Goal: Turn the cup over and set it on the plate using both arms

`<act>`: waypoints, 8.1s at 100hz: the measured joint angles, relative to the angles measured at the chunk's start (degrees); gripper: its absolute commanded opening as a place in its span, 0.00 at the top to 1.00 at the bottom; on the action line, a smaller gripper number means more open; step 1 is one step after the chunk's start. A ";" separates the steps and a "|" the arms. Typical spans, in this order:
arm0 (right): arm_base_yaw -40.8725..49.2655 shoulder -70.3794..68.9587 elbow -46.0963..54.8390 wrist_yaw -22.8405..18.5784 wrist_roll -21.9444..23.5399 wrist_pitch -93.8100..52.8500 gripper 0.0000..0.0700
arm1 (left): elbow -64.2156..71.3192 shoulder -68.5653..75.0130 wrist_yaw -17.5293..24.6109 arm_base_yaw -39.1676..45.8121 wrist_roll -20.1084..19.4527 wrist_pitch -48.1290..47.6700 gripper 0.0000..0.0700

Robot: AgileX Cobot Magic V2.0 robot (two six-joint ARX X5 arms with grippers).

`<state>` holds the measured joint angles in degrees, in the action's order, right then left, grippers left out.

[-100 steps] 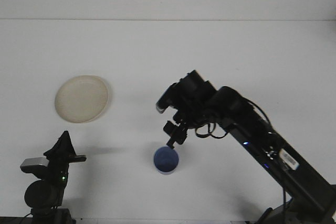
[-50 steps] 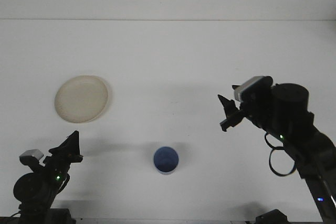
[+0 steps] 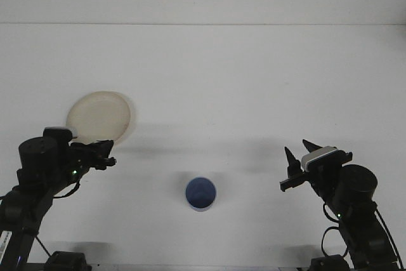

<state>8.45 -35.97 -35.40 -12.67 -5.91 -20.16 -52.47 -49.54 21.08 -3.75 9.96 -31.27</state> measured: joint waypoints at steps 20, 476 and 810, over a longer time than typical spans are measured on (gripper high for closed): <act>0.00 0.57 2.25 0.87 1.11 0.13 0.52 | -8.15 -8.39 3.43 -4.50 -3.65 -6.25 0.33; -3.02 0.70 2.27 3.91 4.44 3.15 0.53 | -38.60 -12.09 -11.74 14.45 -13.55 -17.05 0.82; -5.90 8.83 6.95 8.17 9.81 16.81 1.00 | 50.51 49.27 -23.69 0.13 -4.85 39.76 0.98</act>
<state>2.55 -27.14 -28.45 -4.49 3.90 -3.36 -1.96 -0.27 -2.61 -3.62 5.10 8.49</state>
